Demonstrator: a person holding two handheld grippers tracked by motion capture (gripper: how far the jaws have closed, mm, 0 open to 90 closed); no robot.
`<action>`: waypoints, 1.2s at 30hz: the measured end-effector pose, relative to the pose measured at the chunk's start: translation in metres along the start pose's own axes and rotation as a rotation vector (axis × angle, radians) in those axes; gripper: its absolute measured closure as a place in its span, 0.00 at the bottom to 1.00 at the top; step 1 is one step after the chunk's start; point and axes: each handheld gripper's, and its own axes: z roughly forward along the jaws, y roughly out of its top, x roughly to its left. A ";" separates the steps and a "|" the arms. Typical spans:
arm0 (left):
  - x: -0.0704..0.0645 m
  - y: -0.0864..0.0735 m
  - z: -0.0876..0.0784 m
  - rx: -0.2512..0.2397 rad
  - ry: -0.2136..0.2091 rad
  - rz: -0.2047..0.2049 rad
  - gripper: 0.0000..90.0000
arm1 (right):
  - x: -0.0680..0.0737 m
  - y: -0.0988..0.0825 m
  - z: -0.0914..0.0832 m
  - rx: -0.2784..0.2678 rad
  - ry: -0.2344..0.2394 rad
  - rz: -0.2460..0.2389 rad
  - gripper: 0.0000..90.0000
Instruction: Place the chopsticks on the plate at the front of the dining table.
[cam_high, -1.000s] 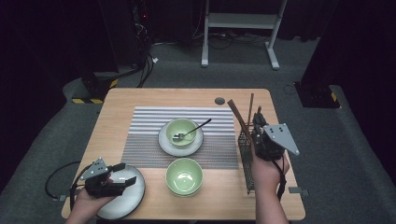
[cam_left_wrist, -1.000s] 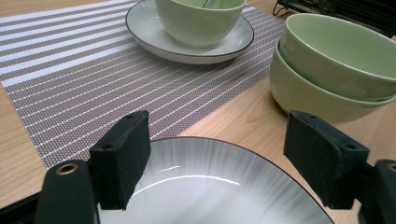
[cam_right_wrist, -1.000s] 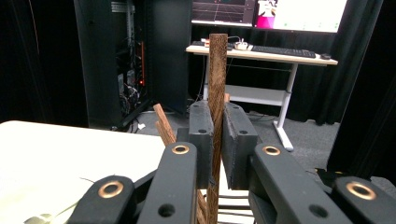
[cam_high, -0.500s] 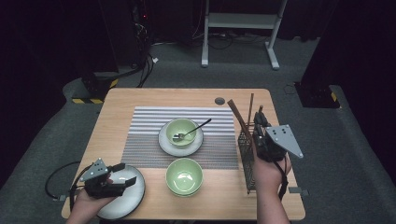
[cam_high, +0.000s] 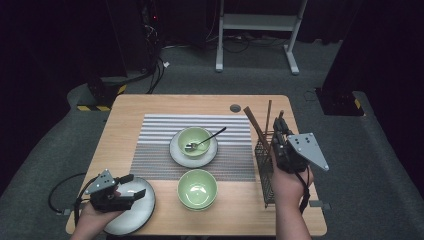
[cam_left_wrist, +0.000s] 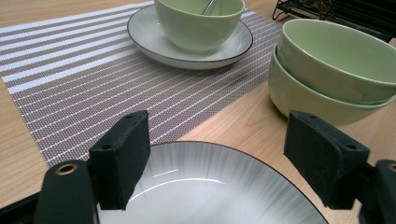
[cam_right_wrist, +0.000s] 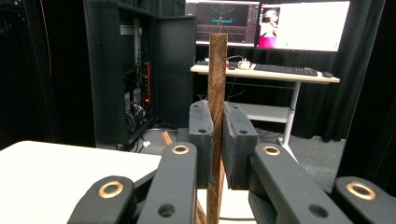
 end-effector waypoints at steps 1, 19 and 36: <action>0.000 0.000 0.000 0.001 -0.001 0.001 0.26 | 0.000 0.001 0.000 -0.002 -0.002 -0.001 0.92; -0.001 0.000 0.000 0.001 -0.010 0.002 0.26 | 0.003 0.018 -0.004 -0.032 -0.008 -0.025 0.92; -0.001 0.000 -0.001 0.002 -0.011 -0.002 0.26 | 0.011 0.034 -0.005 -0.063 0.003 -0.036 0.92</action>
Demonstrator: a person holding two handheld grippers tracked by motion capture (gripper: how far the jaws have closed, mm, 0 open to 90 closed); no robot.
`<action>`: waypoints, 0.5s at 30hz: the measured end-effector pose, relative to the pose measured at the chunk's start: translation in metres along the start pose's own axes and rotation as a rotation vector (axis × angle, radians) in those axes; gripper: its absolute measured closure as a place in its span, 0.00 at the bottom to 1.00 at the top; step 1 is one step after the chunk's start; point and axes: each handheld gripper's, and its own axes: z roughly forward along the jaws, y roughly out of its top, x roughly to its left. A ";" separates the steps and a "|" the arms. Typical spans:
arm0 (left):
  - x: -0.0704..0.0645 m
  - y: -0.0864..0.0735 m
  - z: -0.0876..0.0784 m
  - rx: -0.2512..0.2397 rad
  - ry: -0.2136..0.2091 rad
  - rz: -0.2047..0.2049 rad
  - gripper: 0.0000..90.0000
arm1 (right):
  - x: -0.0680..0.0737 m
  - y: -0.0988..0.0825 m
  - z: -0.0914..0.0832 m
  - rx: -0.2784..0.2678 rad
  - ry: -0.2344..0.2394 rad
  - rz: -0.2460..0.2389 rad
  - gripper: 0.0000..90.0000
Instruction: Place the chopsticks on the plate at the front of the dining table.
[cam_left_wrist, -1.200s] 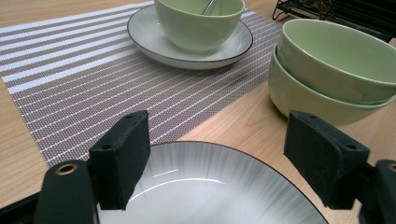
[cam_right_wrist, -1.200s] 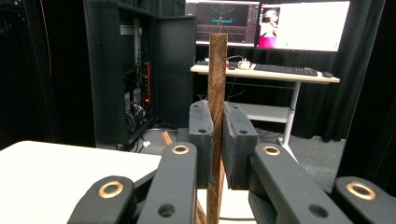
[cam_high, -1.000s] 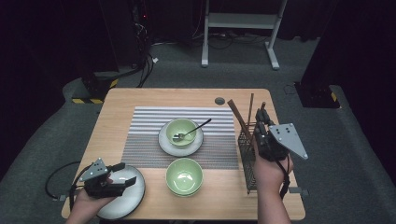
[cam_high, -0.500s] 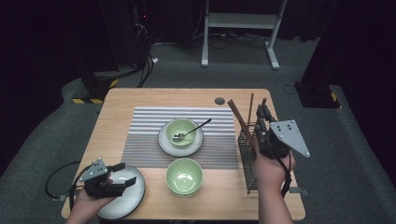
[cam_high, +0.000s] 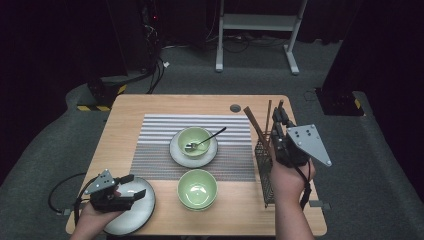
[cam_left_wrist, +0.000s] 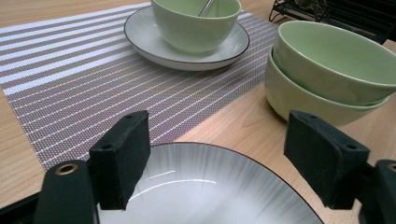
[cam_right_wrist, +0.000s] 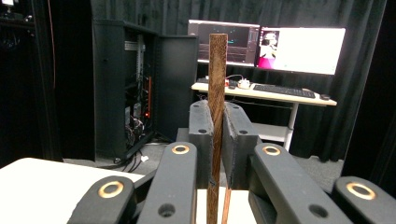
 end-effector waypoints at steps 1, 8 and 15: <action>0.000 0.000 0.000 -0.001 0.000 -0.002 0.26 | 0.001 0.000 0.000 -0.001 0.001 -0.001 0.92; 0.000 0.000 0.001 -0.002 0.000 -0.003 0.26 | 0.003 0.000 0.001 -0.003 0.006 -0.003 0.92; -0.002 -0.001 0.001 -0.003 0.001 -0.003 0.26 | 0.006 0.003 0.002 -0.007 0.015 -0.007 0.92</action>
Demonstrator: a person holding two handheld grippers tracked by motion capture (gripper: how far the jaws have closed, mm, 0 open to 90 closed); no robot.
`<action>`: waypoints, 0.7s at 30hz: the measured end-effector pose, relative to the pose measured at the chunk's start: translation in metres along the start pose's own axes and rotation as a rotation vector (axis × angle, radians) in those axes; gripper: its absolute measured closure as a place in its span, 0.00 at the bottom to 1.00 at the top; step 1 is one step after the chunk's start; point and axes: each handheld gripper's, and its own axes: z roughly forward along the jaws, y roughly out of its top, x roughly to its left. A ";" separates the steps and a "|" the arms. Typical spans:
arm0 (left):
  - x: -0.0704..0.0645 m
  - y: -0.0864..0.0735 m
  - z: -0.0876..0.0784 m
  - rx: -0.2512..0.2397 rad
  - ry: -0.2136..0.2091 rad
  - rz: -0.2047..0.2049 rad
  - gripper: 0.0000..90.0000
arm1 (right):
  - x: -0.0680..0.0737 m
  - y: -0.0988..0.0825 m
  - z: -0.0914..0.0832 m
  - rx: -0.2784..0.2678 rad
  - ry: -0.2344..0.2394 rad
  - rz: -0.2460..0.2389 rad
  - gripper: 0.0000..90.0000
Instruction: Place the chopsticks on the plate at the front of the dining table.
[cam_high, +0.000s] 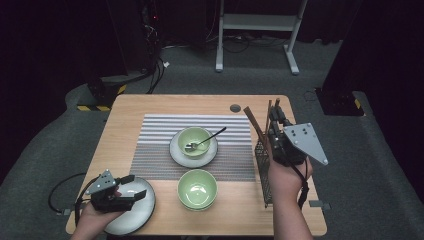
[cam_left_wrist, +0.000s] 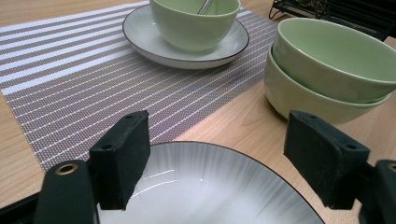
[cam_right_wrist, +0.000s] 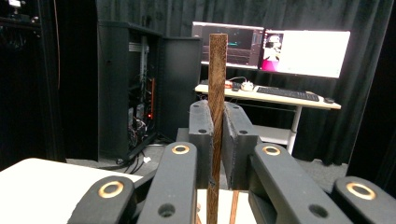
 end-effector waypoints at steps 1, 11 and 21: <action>0.001 0.000 -0.001 0.003 0.002 0.006 0.26 | 0.001 0.000 0.000 -0.002 0.000 -0.002 0.92; 0.002 0.002 -0.001 -0.013 0.009 -0.011 0.25 | 0.009 0.002 0.002 -0.004 0.036 0.017 0.92; 0.003 0.002 -0.001 -0.020 0.023 -0.008 0.24 | 0.024 -0.005 0.007 -0.003 0.104 0.057 0.92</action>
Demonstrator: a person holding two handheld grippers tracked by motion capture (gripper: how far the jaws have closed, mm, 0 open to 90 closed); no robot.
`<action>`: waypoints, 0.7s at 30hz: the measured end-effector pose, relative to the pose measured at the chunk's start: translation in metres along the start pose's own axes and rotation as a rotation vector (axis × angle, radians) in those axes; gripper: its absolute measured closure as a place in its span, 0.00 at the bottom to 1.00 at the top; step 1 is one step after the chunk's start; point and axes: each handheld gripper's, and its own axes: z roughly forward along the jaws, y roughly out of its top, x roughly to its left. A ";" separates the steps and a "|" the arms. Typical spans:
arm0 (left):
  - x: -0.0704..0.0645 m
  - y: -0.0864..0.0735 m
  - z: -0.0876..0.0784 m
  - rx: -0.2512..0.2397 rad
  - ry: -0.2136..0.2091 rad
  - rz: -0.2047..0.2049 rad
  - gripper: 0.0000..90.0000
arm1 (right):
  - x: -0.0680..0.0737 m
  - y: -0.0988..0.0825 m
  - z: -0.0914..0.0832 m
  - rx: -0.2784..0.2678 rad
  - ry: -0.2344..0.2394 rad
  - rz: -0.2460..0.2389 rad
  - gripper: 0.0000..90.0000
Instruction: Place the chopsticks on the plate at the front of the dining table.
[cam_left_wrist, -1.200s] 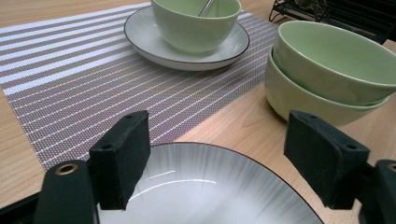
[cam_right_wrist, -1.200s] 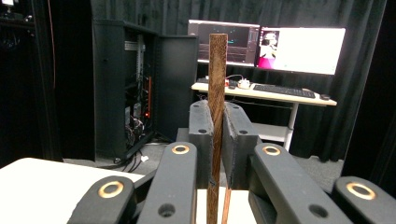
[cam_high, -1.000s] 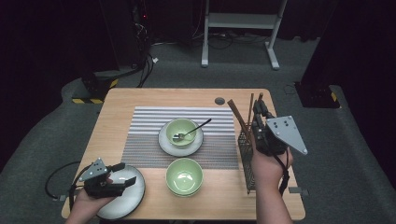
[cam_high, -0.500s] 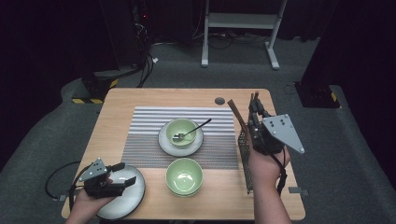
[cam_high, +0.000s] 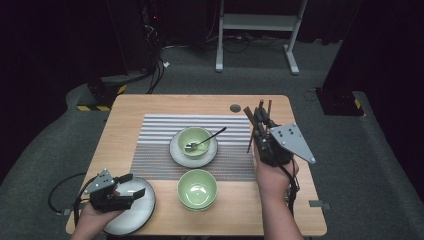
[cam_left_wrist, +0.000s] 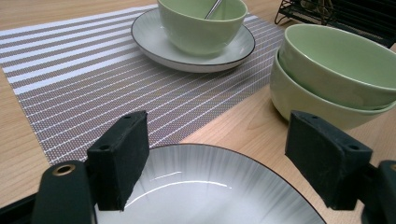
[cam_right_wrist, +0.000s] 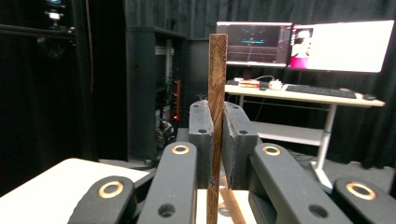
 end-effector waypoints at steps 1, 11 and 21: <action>0.000 0.000 0.000 0.000 -0.001 0.000 0.24 | 0.002 -0.002 0.001 0.003 0.008 0.003 0.92; -0.002 -0.002 0.003 -0.002 0.007 0.004 0.19 | 0.018 -0.012 0.006 0.015 0.046 0.000 0.92; -0.002 -0.001 0.005 -0.013 0.010 -0.008 0.17 | 0.035 -0.025 0.012 0.023 0.090 0.007 0.92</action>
